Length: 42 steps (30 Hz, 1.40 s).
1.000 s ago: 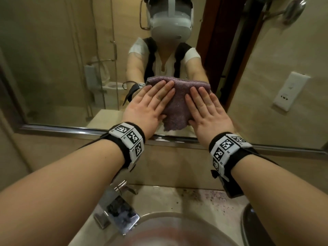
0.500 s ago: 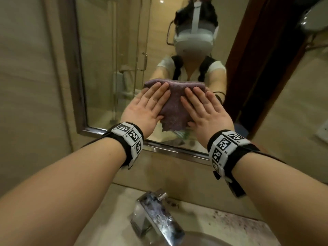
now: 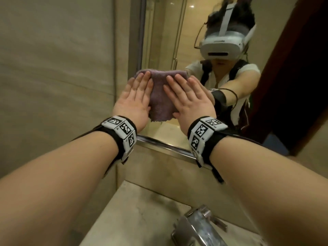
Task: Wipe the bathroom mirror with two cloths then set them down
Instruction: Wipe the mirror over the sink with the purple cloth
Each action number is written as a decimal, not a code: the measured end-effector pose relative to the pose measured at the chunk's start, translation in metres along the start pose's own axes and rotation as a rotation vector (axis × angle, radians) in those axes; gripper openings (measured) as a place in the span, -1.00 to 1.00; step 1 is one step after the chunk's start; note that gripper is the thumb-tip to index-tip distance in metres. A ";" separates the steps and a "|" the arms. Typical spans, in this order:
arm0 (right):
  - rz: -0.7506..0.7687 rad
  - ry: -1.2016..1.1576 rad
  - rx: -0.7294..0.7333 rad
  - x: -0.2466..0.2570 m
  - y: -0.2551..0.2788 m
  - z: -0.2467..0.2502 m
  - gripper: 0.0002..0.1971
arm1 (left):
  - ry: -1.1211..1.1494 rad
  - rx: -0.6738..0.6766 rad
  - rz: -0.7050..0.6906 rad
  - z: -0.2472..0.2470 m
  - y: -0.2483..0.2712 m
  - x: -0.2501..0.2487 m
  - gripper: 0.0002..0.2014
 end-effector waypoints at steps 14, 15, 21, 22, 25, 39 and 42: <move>-0.005 0.069 0.017 -0.019 0.007 0.006 -0.25 | 0.289 -0.013 0.088 0.014 -0.005 -0.023 -0.24; -0.012 0.062 0.016 -0.023 0.010 0.006 -0.26 | 0.298 -0.020 0.086 0.017 -0.007 -0.028 -0.24; -0.056 0.019 0.030 -0.056 0.036 0.003 -0.26 | 0.317 -0.080 0.022 0.039 -0.013 -0.061 -0.23; -0.068 0.021 0.031 -0.063 0.042 0.001 -0.26 | 0.317 -0.084 0.002 0.044 -0.014 -0.068 -0.24; -0.105 0.023 0.033 -0.086 0.063 -0.003 -0.24 | 0.312 -0.112 -0.069 0.061 -0.018 -0.091 -0.25; -0.279 0.050 0.144 -0.195 0.167 -0.011 -0.19 | 0.318 -0.186 -0.245 0.132 -0.028 -0.217 -0.26; -0.331 0.086 0.178 -0.219 0.189 -0.012 -0.24 | 0.324 -0.217 -0.284 0.148 -0.030 -0.244 -0.25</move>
Point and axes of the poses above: each hand's wrist, its own y-axis away from the middle knuckle, its own z-axis out of the back of the hand, x = y × z, the point moved 4 cm from there along -y, towards the middle knuckle, and after that the axes turned 4 degrees about -x, right-handed, at the moved point
